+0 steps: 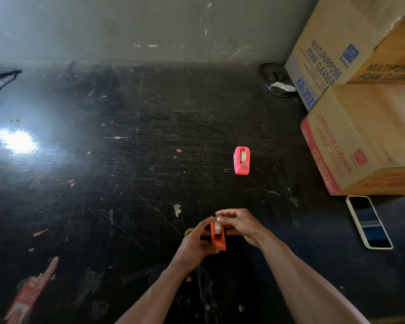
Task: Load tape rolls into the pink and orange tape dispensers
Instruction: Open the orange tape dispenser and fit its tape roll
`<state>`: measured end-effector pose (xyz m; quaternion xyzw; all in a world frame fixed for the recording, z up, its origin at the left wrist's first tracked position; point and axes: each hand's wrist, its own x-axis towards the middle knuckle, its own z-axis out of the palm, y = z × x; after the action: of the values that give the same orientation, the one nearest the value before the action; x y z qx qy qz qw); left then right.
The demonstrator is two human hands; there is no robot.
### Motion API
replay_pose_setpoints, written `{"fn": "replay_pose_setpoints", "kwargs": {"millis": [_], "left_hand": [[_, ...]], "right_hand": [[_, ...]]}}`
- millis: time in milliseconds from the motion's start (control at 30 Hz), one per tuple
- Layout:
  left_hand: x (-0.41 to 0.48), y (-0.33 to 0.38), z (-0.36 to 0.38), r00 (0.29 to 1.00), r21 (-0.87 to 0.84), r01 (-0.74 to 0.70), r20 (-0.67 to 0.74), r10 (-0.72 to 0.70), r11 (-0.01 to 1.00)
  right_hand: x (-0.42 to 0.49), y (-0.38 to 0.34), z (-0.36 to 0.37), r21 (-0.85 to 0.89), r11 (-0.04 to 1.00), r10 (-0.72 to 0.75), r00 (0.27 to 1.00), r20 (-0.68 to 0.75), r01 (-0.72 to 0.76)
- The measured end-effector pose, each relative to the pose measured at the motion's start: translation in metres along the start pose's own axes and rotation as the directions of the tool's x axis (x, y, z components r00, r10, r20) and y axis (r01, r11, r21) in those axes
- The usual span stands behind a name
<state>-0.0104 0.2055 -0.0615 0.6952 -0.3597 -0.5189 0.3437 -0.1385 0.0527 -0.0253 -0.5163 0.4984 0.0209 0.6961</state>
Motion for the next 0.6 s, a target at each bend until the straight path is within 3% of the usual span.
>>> {"fn": "replay_pose_setpoints", "kwargs": {"millis": [600], "left_hand": [[-0.0006,0.0023,0.0003,1.000,-0.002,0.025,-0.002,-0.025,1.000]], "right_hand": [[-0.0029,0.0087,-0.0002,-0.040,0.993,-0.110,0.993,-0.051,0.108]]}}
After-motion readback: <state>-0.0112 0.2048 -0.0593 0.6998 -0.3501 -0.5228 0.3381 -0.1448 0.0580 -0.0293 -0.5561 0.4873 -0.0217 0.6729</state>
